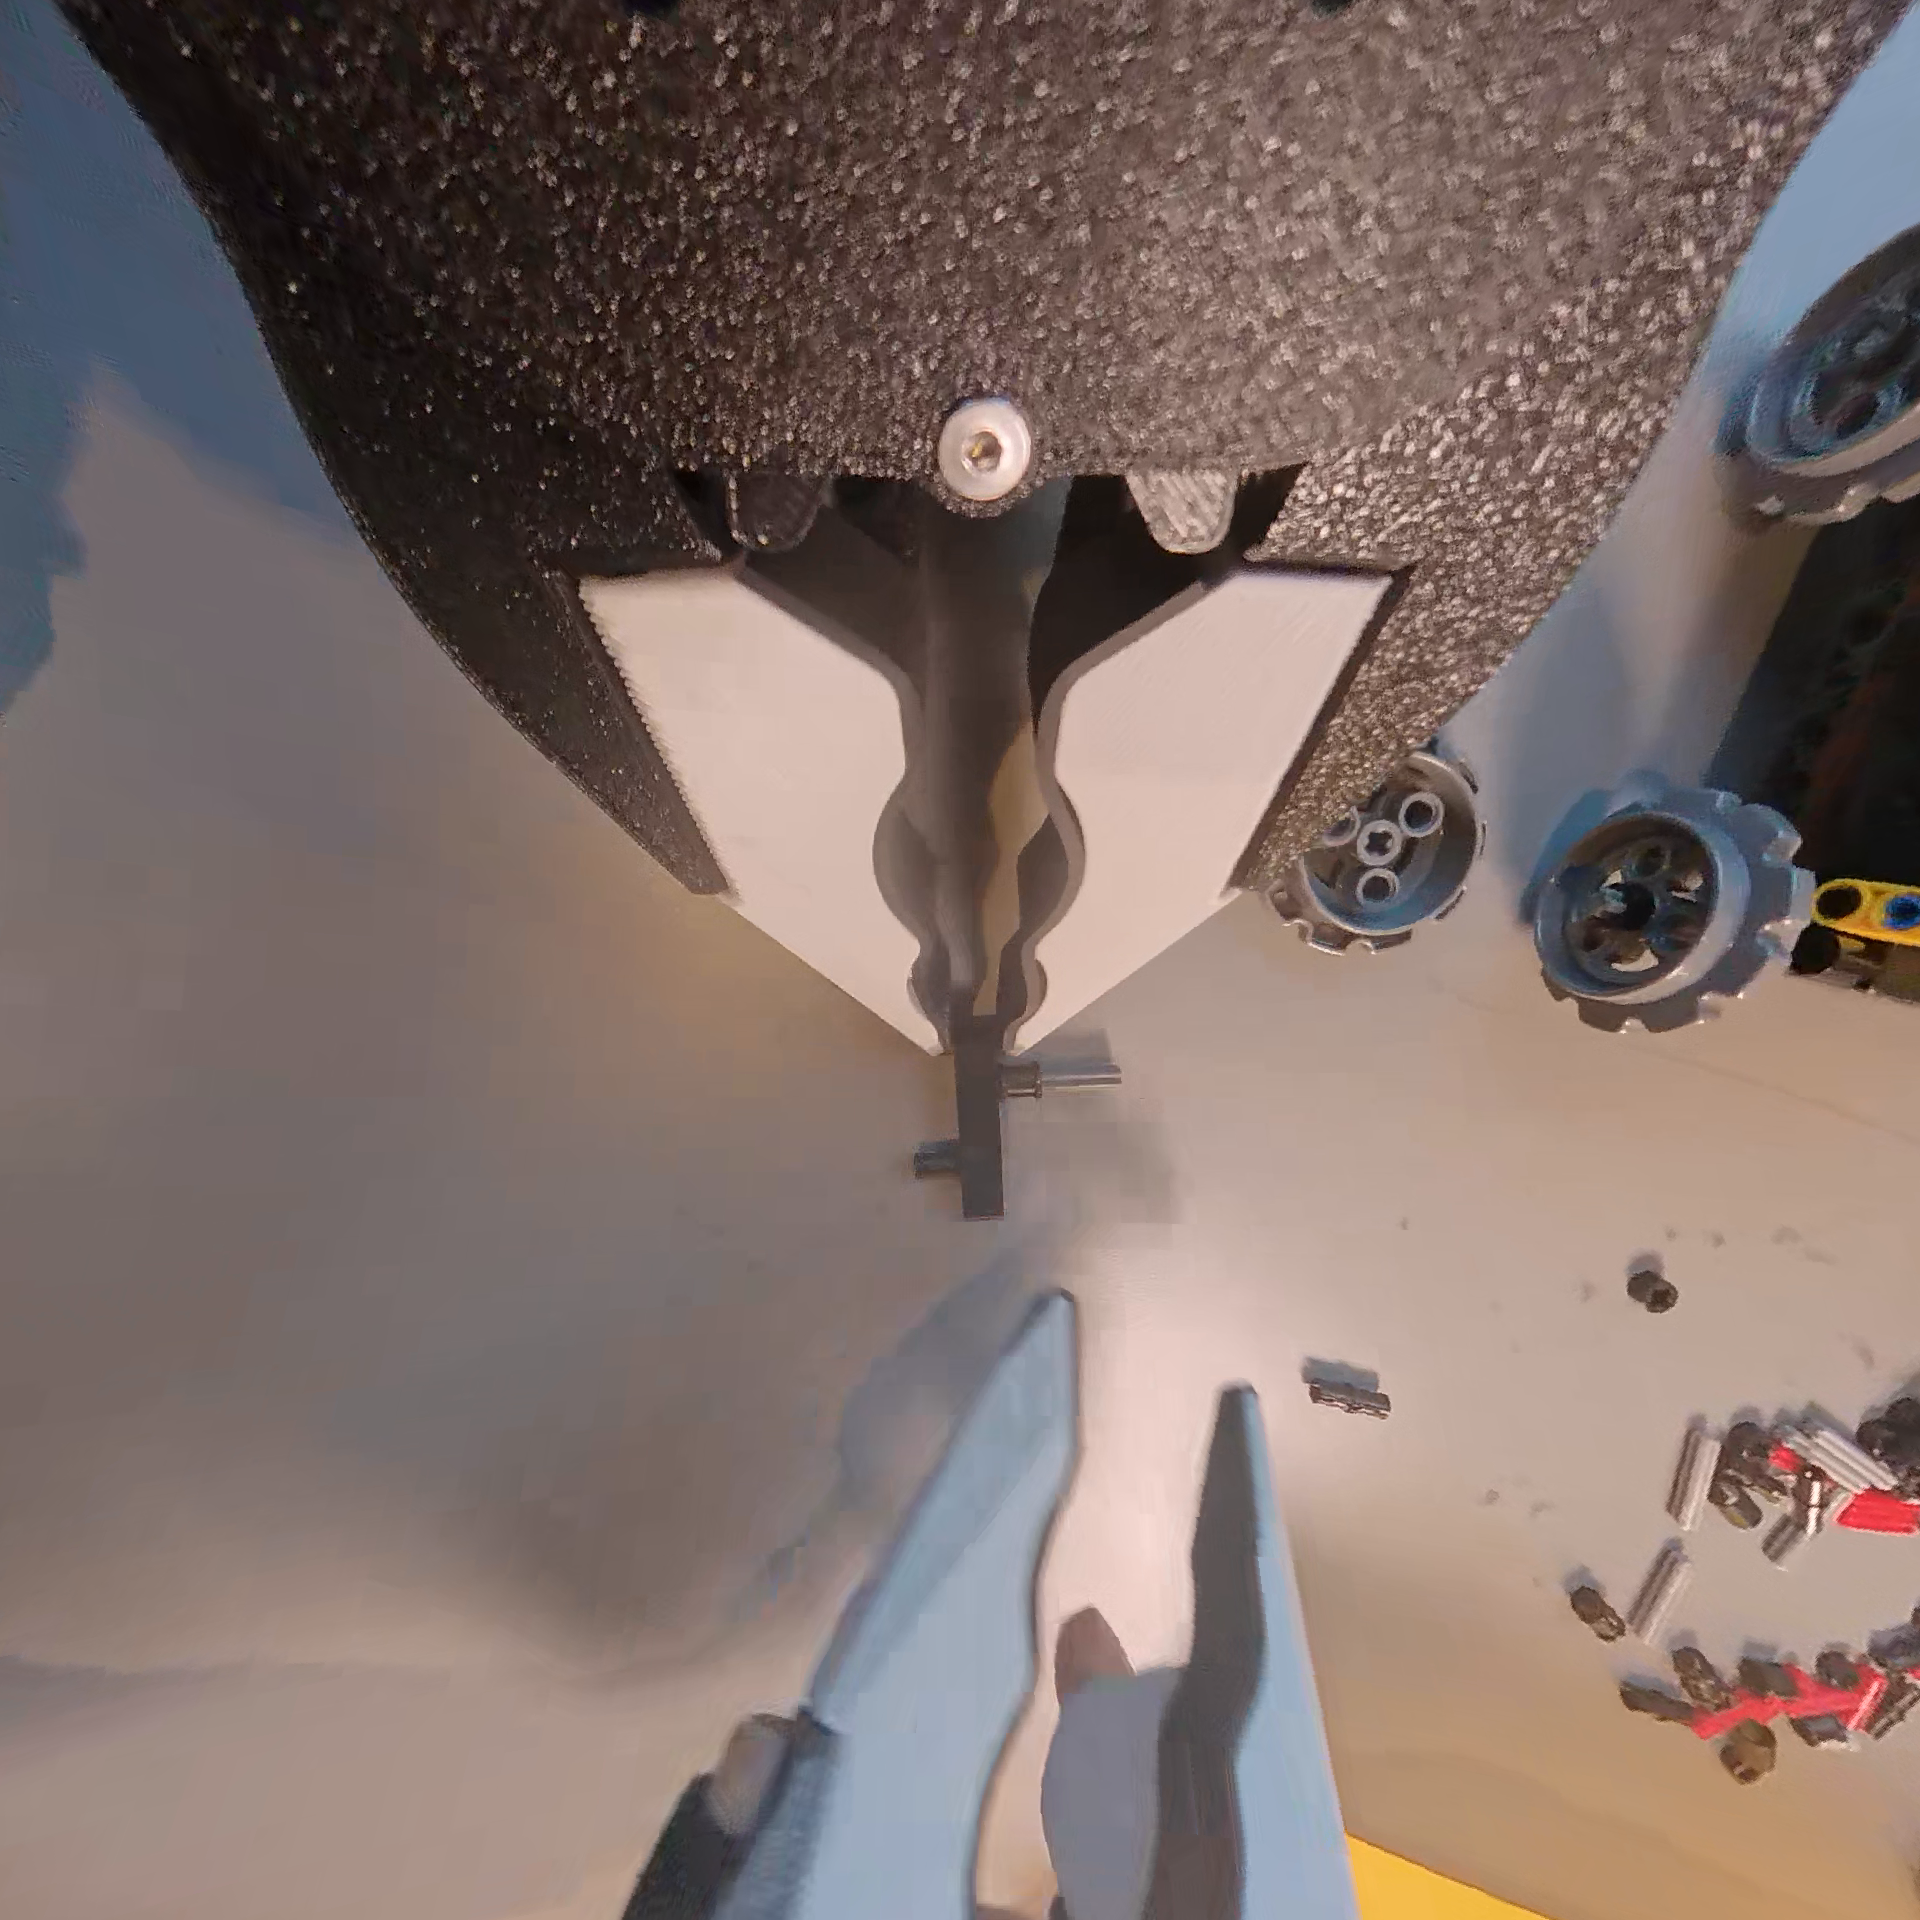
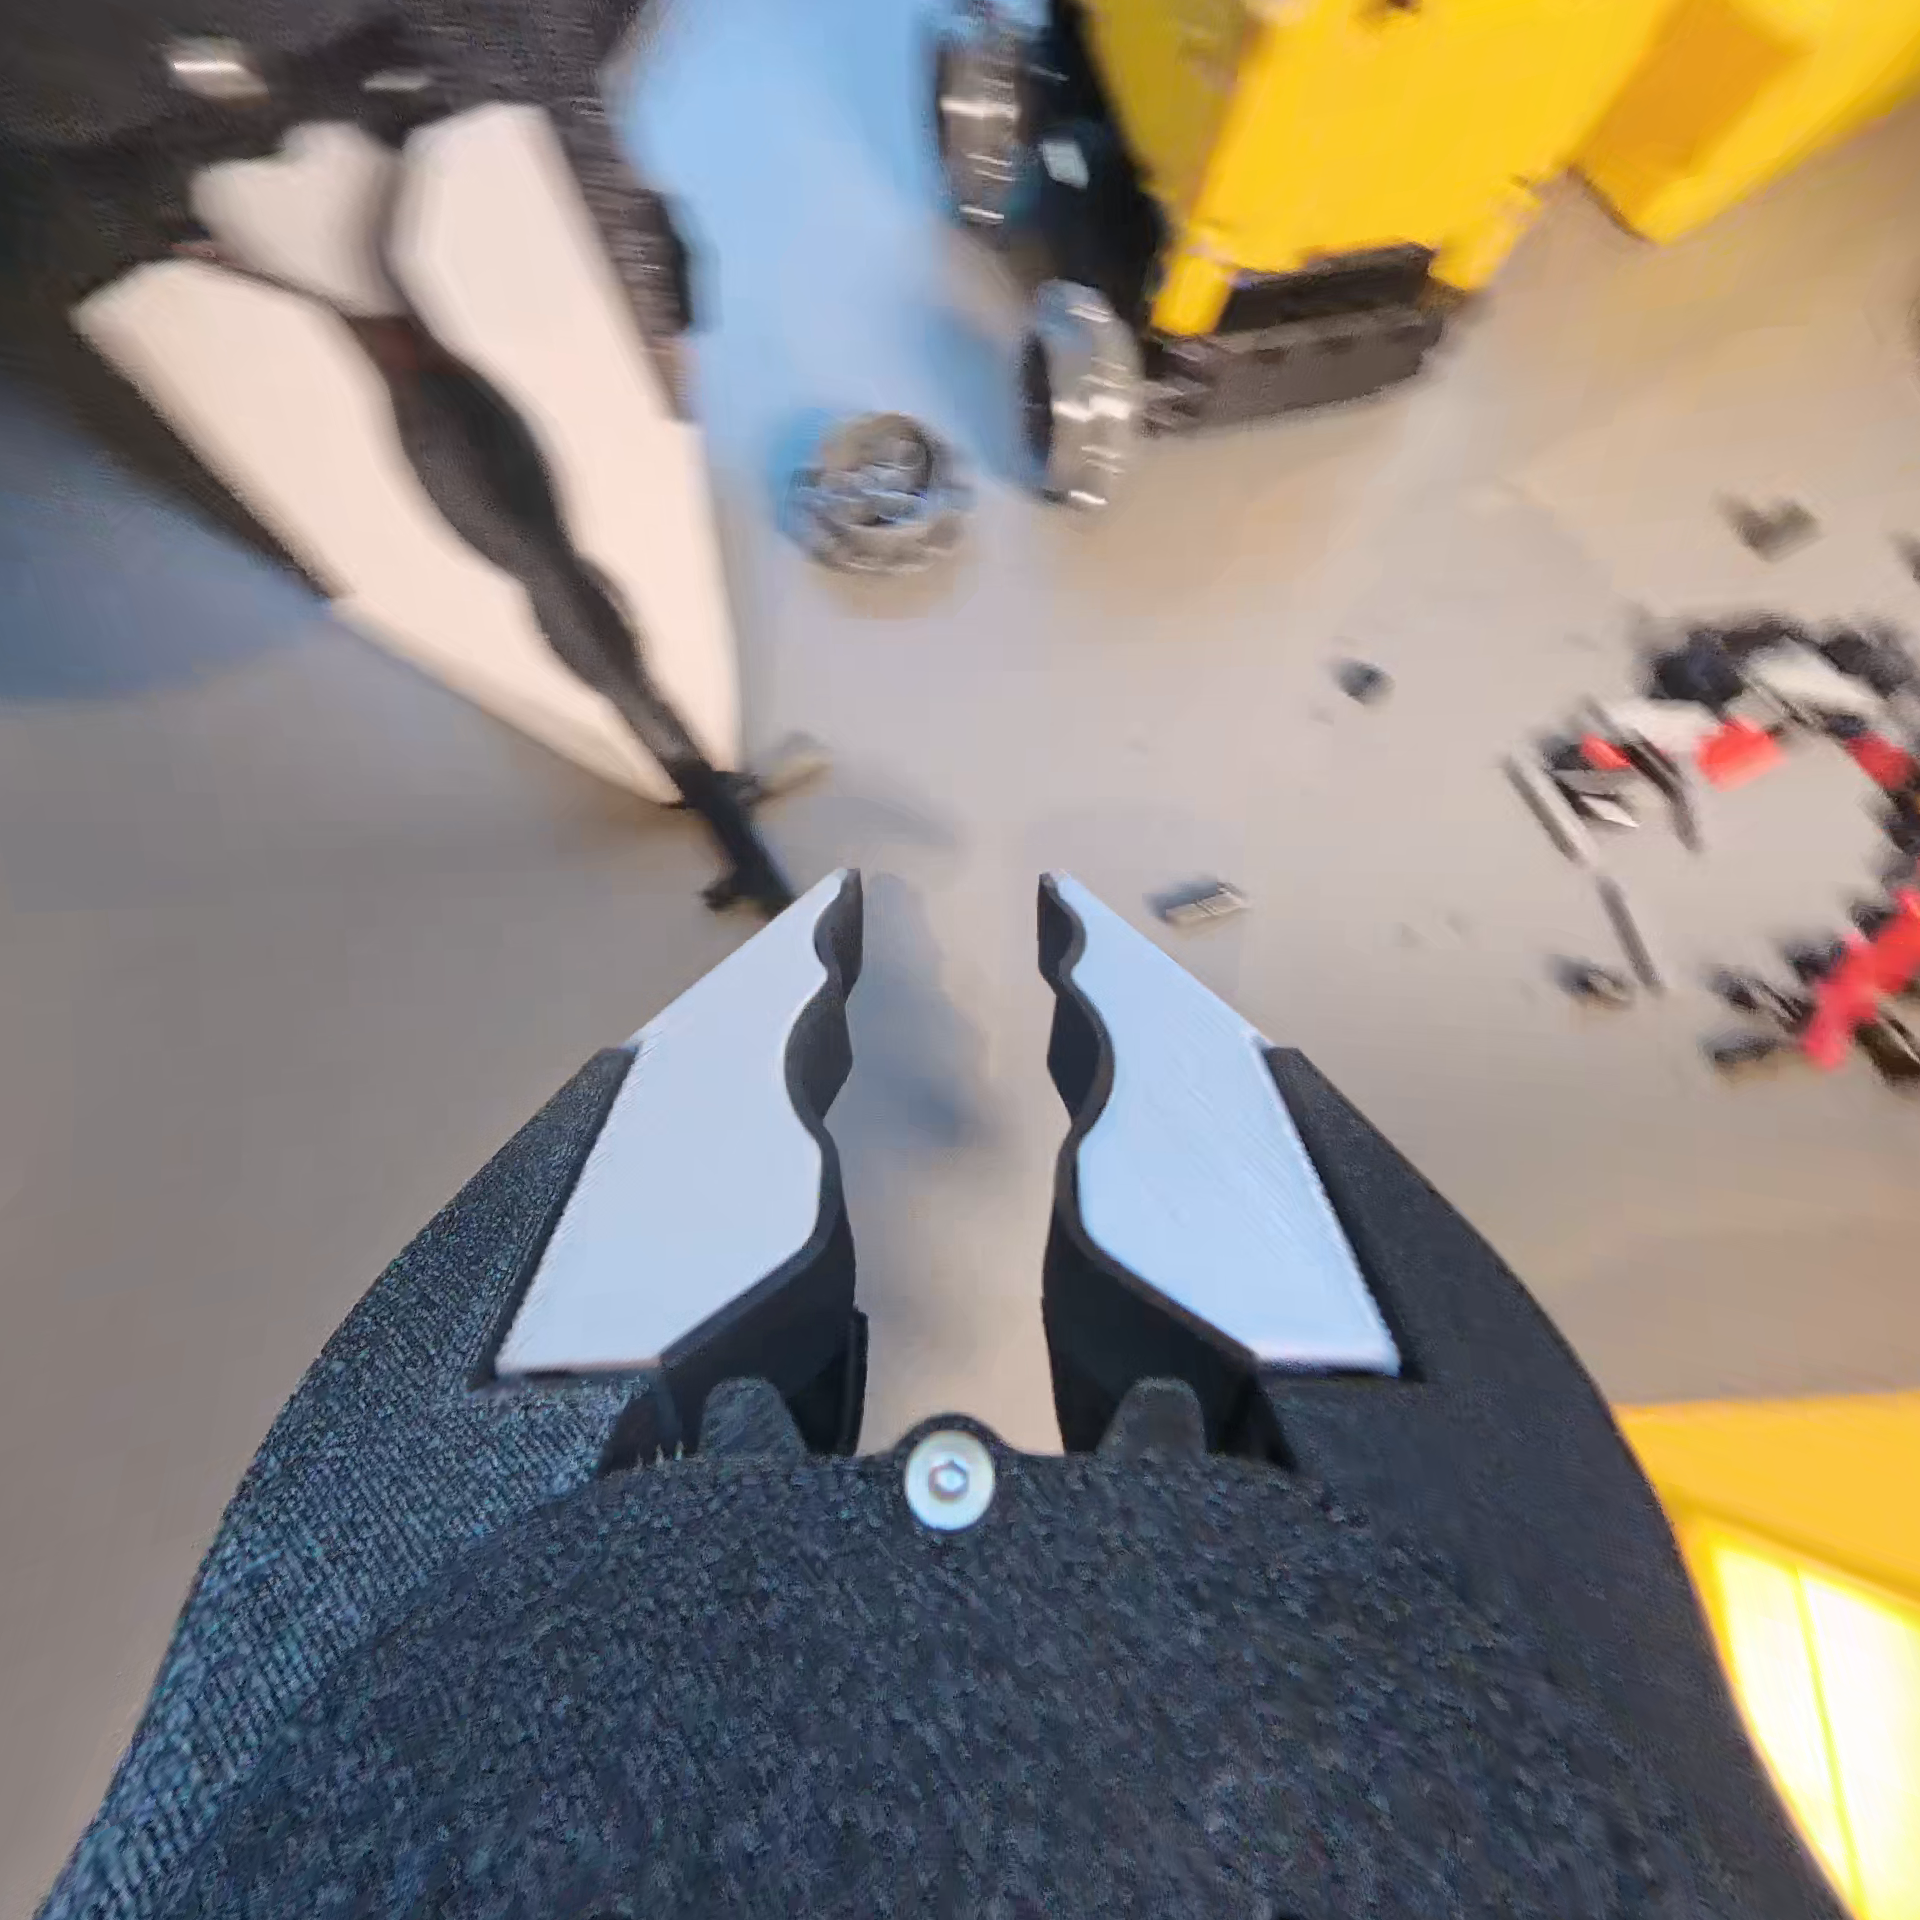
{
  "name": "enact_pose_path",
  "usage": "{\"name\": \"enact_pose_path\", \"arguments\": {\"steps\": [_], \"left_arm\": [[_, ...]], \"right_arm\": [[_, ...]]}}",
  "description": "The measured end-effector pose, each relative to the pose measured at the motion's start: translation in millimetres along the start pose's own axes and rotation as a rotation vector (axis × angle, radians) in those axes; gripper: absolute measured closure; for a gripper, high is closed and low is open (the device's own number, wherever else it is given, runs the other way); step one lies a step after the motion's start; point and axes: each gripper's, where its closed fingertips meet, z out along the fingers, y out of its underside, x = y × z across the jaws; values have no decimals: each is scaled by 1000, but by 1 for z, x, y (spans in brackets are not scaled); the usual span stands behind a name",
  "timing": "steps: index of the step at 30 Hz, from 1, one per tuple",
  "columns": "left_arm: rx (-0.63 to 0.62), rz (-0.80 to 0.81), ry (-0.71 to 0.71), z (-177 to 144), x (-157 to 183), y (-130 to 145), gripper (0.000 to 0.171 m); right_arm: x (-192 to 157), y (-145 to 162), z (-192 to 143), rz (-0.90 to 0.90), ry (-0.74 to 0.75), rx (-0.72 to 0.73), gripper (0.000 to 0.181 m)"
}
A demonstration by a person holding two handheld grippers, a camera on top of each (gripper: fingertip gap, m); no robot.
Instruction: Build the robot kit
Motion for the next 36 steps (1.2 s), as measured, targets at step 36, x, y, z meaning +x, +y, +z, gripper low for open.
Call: {"name": "enact_pose_path", "arguments": {"steps": [36], "left_arm": [[365,-321,214,-54,-45,-42,148]], "right_arm": [[80,29,2,360,342,-48,175]]}}
